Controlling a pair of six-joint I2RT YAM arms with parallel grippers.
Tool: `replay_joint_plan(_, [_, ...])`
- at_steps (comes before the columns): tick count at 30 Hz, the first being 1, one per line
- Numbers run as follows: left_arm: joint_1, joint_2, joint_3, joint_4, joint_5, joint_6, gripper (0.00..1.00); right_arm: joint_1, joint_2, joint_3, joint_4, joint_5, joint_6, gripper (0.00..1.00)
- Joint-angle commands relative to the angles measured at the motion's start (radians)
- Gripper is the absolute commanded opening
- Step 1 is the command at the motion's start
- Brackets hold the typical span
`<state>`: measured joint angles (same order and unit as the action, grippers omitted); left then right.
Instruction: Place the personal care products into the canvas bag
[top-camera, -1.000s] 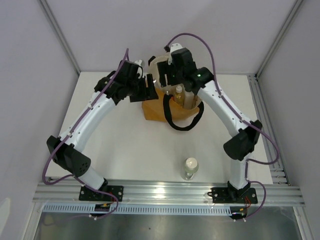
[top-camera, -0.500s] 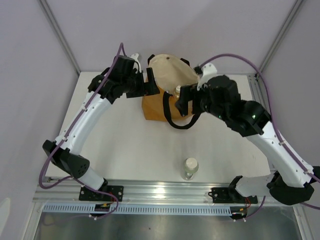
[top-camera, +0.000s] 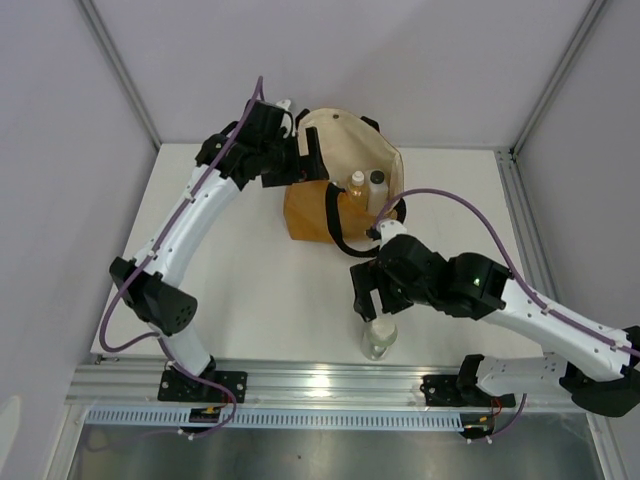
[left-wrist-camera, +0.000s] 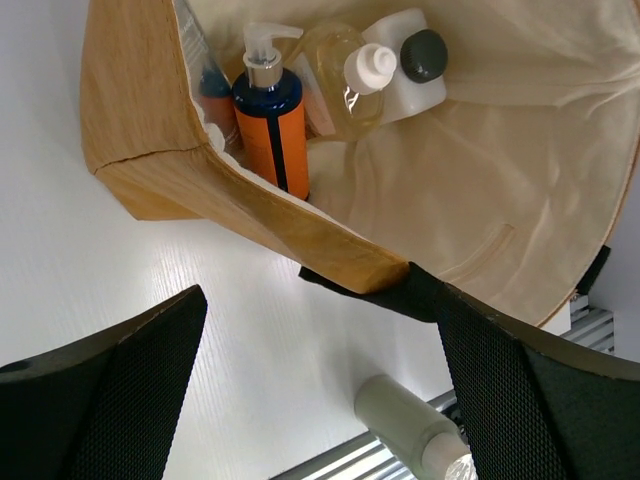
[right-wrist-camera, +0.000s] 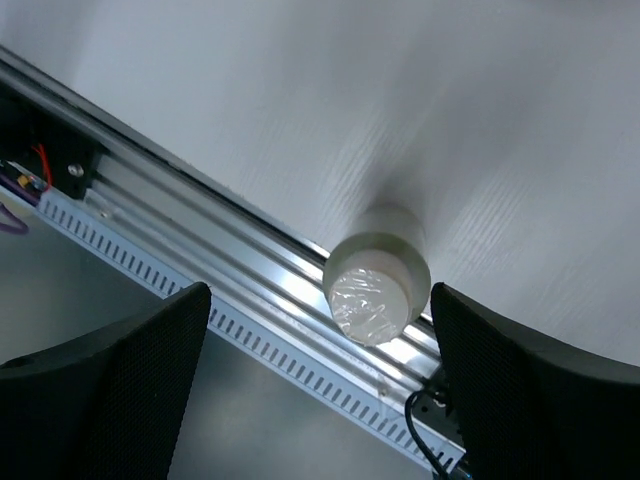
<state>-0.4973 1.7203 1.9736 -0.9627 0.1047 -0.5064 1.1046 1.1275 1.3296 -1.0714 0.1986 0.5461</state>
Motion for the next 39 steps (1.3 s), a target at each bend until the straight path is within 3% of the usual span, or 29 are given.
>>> replay_joint_plan(1, [-0.01, 0.013, 0.042, -0.022, -0.003, -0.004, 0.99, 0.035, -0.035, -0.065, -0.012, 0.013, 0.084, 0.96])
replay_joint_plan(12, [-0.021, 0.027, 0.028, -0.031, -0.017, 0.005, 0.99, 0.051, 0.0, -0.25, 0.025, 0.004, 0.106, 0.98])
replay_joint_plan(22, [-0.021, 0.041, 0.031, -0.028, -0.011, 0.006, 0.99, 0.031, 0.041, -0.418, 0.18, -0.077, 0.097, 0.98])
replay_joint_plan(34, [-0.023, 0.051, 0.034, -0.016, -0.007, 0.005, 0.99, 0.021, 0.129, -0.425, 0.281, -0.073, 0.064, 0.9])
replay_joint_plan(38, [-0.023, 0.048, 0.034, -0.019, -0.01, 0.009, 0.99, 0.02, 0.147, -0.418, 0.277, -0.062, 0.077, 0.78])
replay_joint_plan(39, [-0.023, 0.05, 0.034, -0.019, -0.013, 0.011, 0.99, 0.02, 0.144, -0.414, 0.263, -0.054, 0.089, 0.62])
